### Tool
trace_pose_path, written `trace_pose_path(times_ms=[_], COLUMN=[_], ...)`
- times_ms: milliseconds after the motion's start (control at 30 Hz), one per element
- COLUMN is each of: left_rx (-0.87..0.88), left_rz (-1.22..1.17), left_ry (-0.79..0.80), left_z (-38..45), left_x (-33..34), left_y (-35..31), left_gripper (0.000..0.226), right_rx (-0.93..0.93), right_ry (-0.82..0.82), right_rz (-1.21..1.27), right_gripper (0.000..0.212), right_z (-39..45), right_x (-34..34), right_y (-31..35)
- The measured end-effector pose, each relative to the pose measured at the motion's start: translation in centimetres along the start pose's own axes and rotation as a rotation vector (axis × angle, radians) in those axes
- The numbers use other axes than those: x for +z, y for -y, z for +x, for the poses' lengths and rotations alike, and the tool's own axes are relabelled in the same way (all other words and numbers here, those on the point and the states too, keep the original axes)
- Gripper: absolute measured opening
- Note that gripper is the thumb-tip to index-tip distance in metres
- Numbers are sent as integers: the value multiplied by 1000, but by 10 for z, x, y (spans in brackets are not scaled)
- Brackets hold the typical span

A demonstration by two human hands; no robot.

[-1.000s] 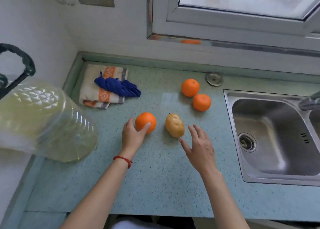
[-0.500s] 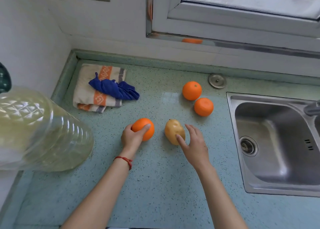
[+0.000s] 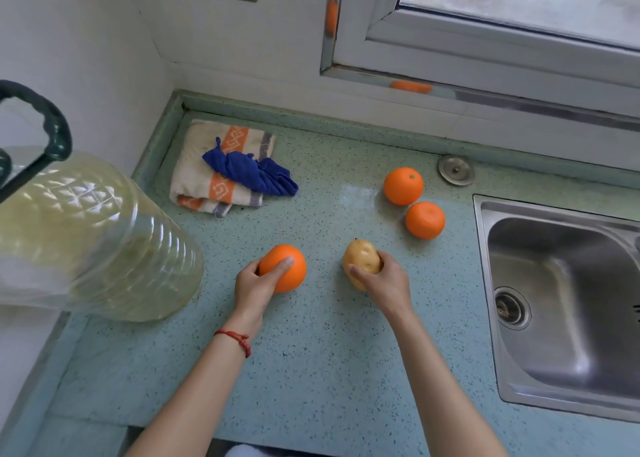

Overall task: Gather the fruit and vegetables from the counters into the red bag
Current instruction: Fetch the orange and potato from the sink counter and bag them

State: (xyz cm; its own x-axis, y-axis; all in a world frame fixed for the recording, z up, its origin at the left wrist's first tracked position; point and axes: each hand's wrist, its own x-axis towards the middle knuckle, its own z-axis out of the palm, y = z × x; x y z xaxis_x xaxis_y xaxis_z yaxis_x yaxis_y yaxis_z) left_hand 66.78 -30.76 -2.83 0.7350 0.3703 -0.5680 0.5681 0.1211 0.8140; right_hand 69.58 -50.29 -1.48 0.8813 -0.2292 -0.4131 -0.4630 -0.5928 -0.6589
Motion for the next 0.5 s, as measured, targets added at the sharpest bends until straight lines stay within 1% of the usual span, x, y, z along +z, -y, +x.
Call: trace_pose_path(times_ms=[233,333,500], left_rx=[10,17,25], left_rz=[-48,-75,-129], left_ry=[-10,-36,-136], left_z=[-8,-16,-40], left_x=[-10,-16,-25], left_y=[4,8,21], left_gripper=[44,44,48], right_rx=[21,-13,-108], right_ry=[19,72,197], right_rz=[178,241,284], right_gripper=[56,53,44], right_z=[-12,-20,-30], right_x=[-4,-4,-4], right_y=[3,2,2])
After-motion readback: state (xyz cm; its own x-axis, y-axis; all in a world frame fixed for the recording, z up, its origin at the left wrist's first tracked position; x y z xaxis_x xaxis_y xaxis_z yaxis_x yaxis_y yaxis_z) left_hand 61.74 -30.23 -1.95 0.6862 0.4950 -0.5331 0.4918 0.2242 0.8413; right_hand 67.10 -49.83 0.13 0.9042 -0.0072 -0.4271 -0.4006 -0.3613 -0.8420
